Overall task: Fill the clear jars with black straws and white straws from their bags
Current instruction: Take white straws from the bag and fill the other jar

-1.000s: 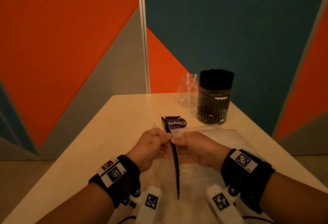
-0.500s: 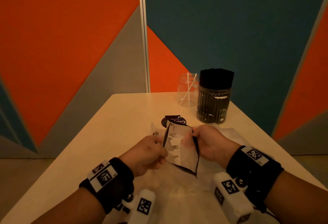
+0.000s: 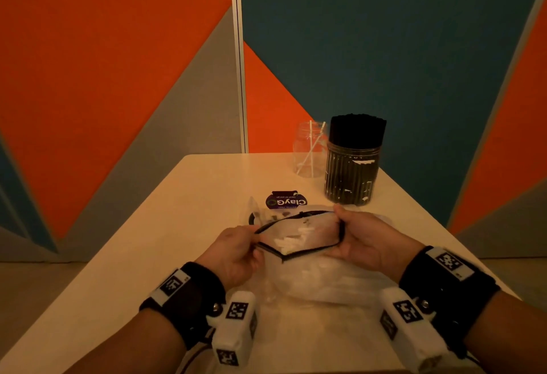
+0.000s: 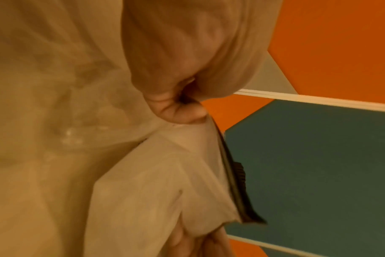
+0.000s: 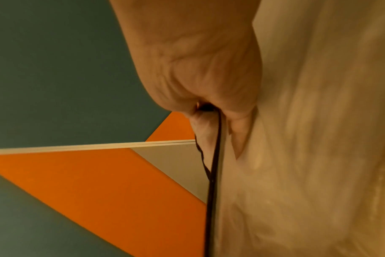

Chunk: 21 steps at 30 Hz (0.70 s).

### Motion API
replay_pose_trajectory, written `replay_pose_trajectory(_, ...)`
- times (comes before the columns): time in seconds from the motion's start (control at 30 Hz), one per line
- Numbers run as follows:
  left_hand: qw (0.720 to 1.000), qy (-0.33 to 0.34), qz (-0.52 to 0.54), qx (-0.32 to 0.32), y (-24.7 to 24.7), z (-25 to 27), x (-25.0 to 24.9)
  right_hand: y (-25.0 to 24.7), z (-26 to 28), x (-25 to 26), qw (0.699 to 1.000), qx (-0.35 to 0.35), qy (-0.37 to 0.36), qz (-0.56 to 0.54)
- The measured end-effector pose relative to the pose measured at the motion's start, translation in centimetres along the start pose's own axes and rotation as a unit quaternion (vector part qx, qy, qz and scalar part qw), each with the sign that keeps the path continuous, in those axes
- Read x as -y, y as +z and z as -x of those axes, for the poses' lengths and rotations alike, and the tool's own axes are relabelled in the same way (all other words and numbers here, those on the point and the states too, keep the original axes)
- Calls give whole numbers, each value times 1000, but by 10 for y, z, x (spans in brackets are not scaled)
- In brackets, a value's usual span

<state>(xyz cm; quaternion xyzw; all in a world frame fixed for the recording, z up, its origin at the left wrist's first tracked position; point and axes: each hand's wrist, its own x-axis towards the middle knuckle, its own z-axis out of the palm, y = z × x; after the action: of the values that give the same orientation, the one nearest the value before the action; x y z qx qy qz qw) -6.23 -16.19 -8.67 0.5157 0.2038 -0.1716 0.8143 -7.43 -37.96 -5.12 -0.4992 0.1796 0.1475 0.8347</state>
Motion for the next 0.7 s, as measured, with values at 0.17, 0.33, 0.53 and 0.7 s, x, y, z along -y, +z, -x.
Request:
replay_pose_trajectory(0.17,972,16,-212,100,7,23,12,2,-8,-1,991,-58,-45,-110)
replay_pose_trajectory(0.33,952,9,-283,120,10,42,27,7,-12,-3,986,-55,-71,-138)
replay_pose_trajectory(0.53,992,18,-84,96,16,28,25,-4,-8,-6,997,10,-38,-71)
replay_pose_trajectory(0.7,999,24,2,43,17,16,12,-18,7,-12,977,104,-59,176)
